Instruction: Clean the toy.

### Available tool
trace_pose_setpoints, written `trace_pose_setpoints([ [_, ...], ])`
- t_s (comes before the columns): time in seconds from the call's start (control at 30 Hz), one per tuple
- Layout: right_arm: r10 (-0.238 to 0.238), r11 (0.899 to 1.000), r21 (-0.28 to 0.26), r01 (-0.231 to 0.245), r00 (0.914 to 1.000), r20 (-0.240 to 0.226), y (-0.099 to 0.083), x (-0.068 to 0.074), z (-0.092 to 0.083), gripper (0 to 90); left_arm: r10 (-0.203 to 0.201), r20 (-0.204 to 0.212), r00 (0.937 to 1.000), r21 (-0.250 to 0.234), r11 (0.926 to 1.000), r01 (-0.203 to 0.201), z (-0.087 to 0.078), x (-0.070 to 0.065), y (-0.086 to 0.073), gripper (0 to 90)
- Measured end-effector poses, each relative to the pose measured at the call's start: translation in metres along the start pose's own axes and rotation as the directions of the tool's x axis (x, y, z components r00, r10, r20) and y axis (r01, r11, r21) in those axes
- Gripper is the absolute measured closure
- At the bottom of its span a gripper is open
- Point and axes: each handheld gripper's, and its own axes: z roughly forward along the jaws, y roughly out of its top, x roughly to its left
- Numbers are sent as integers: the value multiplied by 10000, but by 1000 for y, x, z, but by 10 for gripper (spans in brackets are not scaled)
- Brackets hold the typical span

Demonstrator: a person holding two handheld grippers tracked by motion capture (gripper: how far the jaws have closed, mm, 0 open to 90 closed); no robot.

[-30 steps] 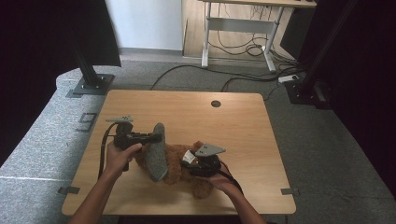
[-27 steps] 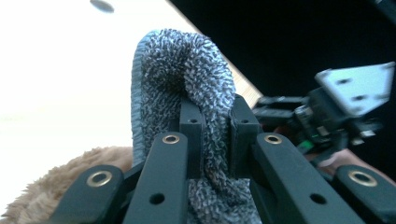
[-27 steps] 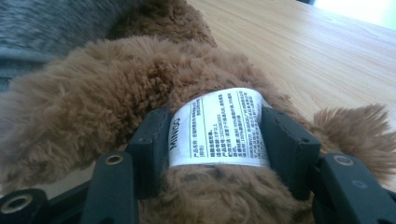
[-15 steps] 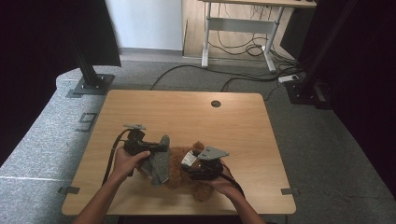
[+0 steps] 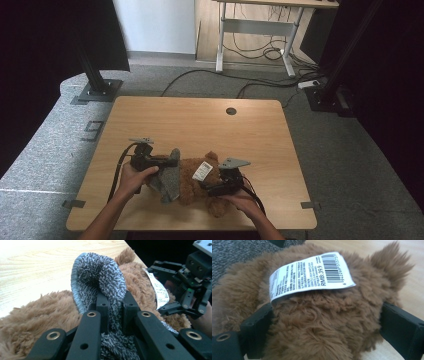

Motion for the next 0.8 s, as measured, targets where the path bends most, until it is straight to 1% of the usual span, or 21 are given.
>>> trace_pose_setpoints([
  [0.03,-25,10000,34,26,10000,-37,0,0,1,107,-12,69,10000,-28,10000,12,0,0,-1,794],
  [0.1,-161,9996,236,162,9999,-51,-1,2,2,165,-21,134,9999,-75,10000,22,0,1,-3,794],
  [0.17,-258,9992,307,259,9997,-50,-1,4,2,260,-68,227,9997,-110,9999,70,1,2,-5,794],
  [0.2,-288,9991,316,290,9996,-72,-1,5,2,327,-71,242,9997,-145,9999,74,1,2,-6,794],
  [0.33,-452,9989,136,453,9989,-129,-2,7,1,504,-81,221,9997,-168,9998,84,3,2,-5,795],
  [0.4,-431,9991,-35,430,9989,-175,-2,6,0,564,-92,198,9998,-239,9997,97,3,2,-4,794],
  [0.5,-459,9985,-293,455,9988,-141,-2,4,0,610,-89,155,9998,-443,9990,96,4,2,-3,792],
  [0.57,-652,9967,-480,655,9978,67,0,3,0,632,-3,104,9999,-577,9983,9,4,1,0,791],
  [0.7,-747,9931,-873,786,9961,470,4,-2,1,656,46,-42,10000,-824,9966,-49,6,0,10,785],
  [0.77,-853,9898,-1084,930,9936,734,8,-7,0,663,0,-88,10000,-980,9952,-9,9,1,15,784],
  [0.8,-970,9872,-1177,1075,9911,911,10,-10,0,663,21,-129,9999,-1064,9943,-35,10,1,18,784],
])
